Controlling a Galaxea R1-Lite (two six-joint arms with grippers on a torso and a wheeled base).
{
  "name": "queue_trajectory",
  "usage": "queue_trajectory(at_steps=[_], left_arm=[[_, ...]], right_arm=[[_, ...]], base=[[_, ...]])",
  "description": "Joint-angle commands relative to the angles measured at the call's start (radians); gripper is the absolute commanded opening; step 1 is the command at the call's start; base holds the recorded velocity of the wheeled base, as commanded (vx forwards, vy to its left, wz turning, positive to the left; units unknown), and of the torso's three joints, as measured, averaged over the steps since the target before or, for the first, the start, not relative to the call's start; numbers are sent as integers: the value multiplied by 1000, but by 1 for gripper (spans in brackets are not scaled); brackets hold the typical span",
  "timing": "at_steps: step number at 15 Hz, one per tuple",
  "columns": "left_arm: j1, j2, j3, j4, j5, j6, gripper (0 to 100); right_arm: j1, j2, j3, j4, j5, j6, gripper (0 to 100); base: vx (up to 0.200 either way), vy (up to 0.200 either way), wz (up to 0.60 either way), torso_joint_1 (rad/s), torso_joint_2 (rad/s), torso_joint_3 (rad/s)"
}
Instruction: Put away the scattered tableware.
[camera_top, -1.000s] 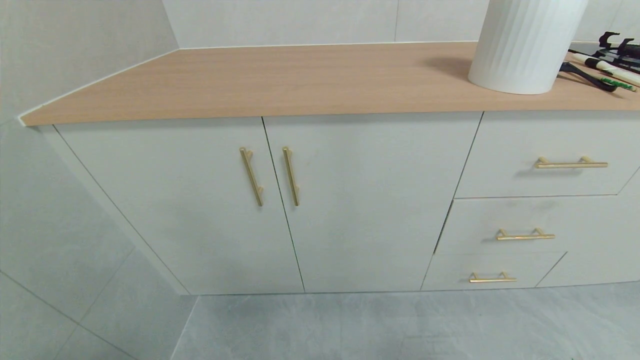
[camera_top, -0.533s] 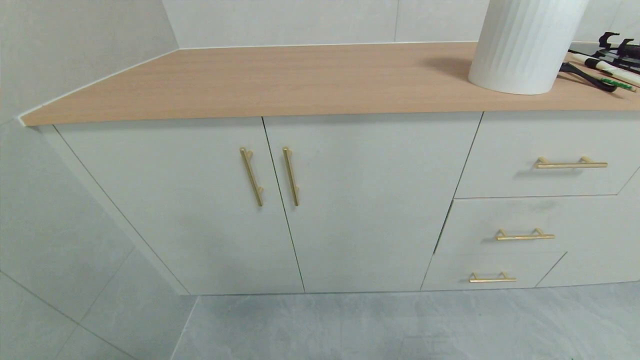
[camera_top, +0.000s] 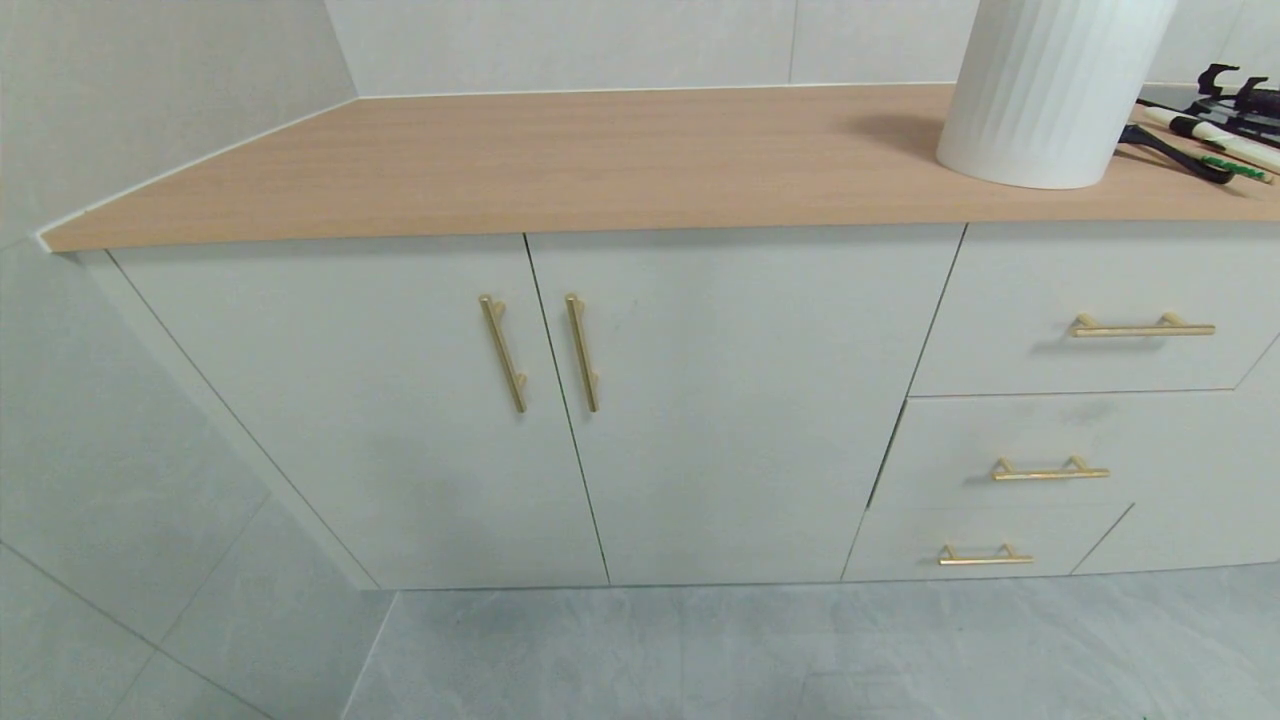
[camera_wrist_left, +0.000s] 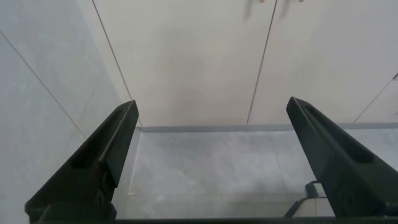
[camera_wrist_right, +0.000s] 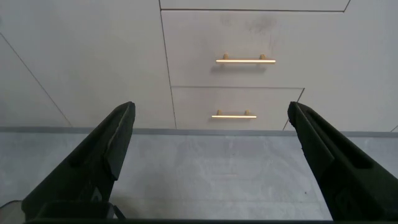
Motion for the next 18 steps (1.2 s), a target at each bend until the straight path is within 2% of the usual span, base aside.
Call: queue_trajectory(at_steps=[1,12,18], left_arm=[[0,2,2,-1,1,-1,100],[0,2,2,-1,-1,4,100],[0,2,2,-1,-1,7,100]], right_arm=[[0,2,0,4,1,-7,100],[0,2,0,3,-4,4,100],[0,2,0,4,-4,4,100]], base=[[0,0,0,0,0,0],[0,0,0,0,0,0],[0,-200,0,0,2,2]])
